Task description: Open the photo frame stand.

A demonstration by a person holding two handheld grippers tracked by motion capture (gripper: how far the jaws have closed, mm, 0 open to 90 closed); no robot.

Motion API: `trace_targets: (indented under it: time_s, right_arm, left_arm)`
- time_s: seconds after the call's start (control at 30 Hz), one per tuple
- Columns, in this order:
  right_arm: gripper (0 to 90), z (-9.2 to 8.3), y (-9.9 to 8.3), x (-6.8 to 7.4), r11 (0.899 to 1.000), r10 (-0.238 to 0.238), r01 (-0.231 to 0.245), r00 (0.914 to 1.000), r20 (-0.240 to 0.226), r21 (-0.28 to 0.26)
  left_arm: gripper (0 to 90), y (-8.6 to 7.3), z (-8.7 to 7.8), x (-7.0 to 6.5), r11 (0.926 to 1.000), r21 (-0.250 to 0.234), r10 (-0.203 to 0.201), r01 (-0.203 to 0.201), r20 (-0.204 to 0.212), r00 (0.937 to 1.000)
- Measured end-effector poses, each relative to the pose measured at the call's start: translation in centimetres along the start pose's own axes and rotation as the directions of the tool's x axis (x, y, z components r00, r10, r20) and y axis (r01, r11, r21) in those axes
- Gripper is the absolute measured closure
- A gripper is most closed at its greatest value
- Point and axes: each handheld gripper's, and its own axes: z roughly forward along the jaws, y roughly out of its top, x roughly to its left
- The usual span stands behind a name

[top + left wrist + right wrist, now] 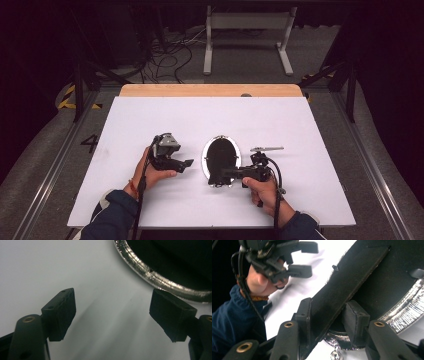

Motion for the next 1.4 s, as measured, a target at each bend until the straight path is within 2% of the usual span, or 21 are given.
trace_targets:
  time_s: [0.07, 0.17, 0.3, 0.33, 0.43, 0.5, 0.63, 0.67, 0.7, 0.73, 0.8, 0.83, 0.87, 0.97, 1.0, 1.07, 1.13, 1.17, 1.23, 1.33, 1.4]
  right_arm:
    - [63.7, -0.1, 0.0, 0.1, 1.000, -0.020, 0.020, 0.9998, -0.005, -0.005]
    - [65.1, -0.2, 0.0, 0.3, 0.997, -0.073, 0.073, 0.9974, -0.001, 0.001]
    - [66.5, -0.3, 0.0, 0.7, 0.992, -0.122, 0.122, 0.9925, 0.004, 0.008]
    - [67.0, -0.3, 0.0, 0.7, 0.991, -0.135, 0.135, 0.9909, 0.005, 0.010]
    - [68.6, -0.4, 0.1, 0.9, 0.986, -0.165, 0.165, 0.9862, 0.002, 0.017]
    - [68.8, -0.5, 0.1, 1.0, 0.984, -0.179, 0.179, 0.9838, 0.005, 0.021]
    - [69.0, -0.5, 0.1, 1.0, 0.982, -0.185, 0.185, 0.9827, 0.003, 0.022]
    - [69.0, -0.5, 0.1, 1.0, 0.983, -0.184, 0.184, 0.9829, 0.002, 0.022]
    - [68.9, -0.5, 0.1, 1.0, 0.982, -0.188, 0.188, 0.9821, 0.003, 0.022]
    - [68.9, -0.5, 0.1, 1.0, 0.982, -0.188, 0.188, 0.9821, 0.003, 0.022]
    - [68.9, -0.5, 0.1, 0.9, 0.984, -0.179, 0.179, 0.9839, -0.005, 0.018]
    - [68.9, -0.5, 0.0, 0.9, 0.984, -0.178, 0.178, 0.9841, -0.008, 0.015]
    - [68.8, -0.5, 0.1, 0.9, 0.984, -0.177, 0.177, 0.9841, -0.009, 0.014]
    - [68.9, -0.5, 0.1, 1.0, 0.983, -0.180, 0.181, 0.9835, -0.011, 0.014]
    - [69.2, -0.6, 0.1, 1.1, 0.983, -0.185, 0.185, 0.9827, -0.008, 0.017]
    - [71.0, -0.6, 0.0, 1.1, 0.982, -0.187, 0.187, 0.9823, 0.006, 0.020]
    - [74.1, -0.6, 0.0, 0.8, 0.984, -0.178, 0.178, 0.9839, 0.009, 0.009]
    - [74.6, -0.7, 0.0, 0.9, 0.985, -0.175, 0.175, 0.9845, 0.011, 0.009]
    - [74.8, -0.7, 0.0, 1.1, 0.984, -0.180, 0.180, 0.9834, 0.023, 0.008]
    - [75.1, -0.7, 0.0, 1.3, 0.982, -0.187, 0.187, 0.9818, 0.029, 0.006]
    - [75.4, -0.7, 0.0, 1.4, 0.982, -0.187, 0.187, 0.9820, 0.027, 0.008]
  left_arm:
    - [20.7, 0.2, 0.3, -0.1, 1.0000, -0.004, 0.007, -0.007, 0.033, 0.9994]
    - [20.0, 0.3, 0.7, -0.4, 0.9997, -0.014, 0.021, -0.019, 0.114, 0.9933]
    - [19.4, 0.4, 1.5, -0.8, 0.9994, -0.003, 0.035, -0.035, 0.159, 0.9867]
    - [19.5, 0.5, 1.7, -0.9, 0.9986, -0.001, 0.052, -0.052, 0.161, 0.9855]
    - [19.4, 0.7, 2.0, -1.0, 0.9982, -0.008, 0.059, -0.059, 0.193, 0.9795]
    - [22.5, 0.7, 2.1, -1.0, 0.9989, -0.017, 0.047, -0.044, 0.217, 0.9750]
    - [21.3, 1.0, 2.8, -1.3, 0.9990, -0.025, 0.043, -0.038, 0.288, 0.9566]
    - [22.7, 1.0, 2.9, -1.3, 0.9986, -0.039, 0.045, -0.035, 0.307, 0.9506]
    - [29.3, 1.1, 3.0, -1.4, 0.9987, -0.047, 0.036, -0.022, 0.321, 0.9465]
    - [30.6, 1.1, 3.0, -1.4, 0.9987, -0.047, 0.036, -0.022, 0.321, 0.9465]
    - [35.3, 1.0, 2.9, -1.3, 0.9980, -0.064, 0.023, 0.000, 0.356, 0.9341]
    - [35.9, 1.0, 2.9, -1.3, 0.9979, -0.064, 0.021, 0.002, 0.356, 0.9344]
    - [36.0, 1.0, 2.9, -1.3, 0.9978, -0.066, 0.013, 0.012, 0.364, 0.9312]
    - [45.1, 0.9, 2.8, -1.1, 0.9966, -0.082, 0.019, 0.013, 0.369, 0.9293]
    - [45.1, 0.9, 2.5, -1.2, 0.9949, -0.100, 0.020, 0.017, 0.364, 0.9312]
    - [50.5, 1.1, 2.0, -1.3, 0.9899, -0.141, 0.036, 0.017, 0.367, 0.9294]
    - [54.3, 1.2, 1.6, -1.5, 0.9874, -0.158, 0.056, 0.002, 0.360, 0.9312]
    - [55.8, 1.3, 1.4, -1.5, 0.9859, -0.167, 0.071, -0.013, 0.348, 0.9349]
    - [58.2, 1.3, 1.3, -1.5, 0.9837, -0.180, 0.074, -0.011, 0.346, 0.9353]
    - [57.1, 1.3, 1.5, -1.8, 0.9862, -0.164, 0.081, -0.025, 0.348, 0.9341]
    - [55.6, 1.3, 1.6, -2.1, 0.9868, -0.158, 0.090, -0.037, 0.340, 0.9363]
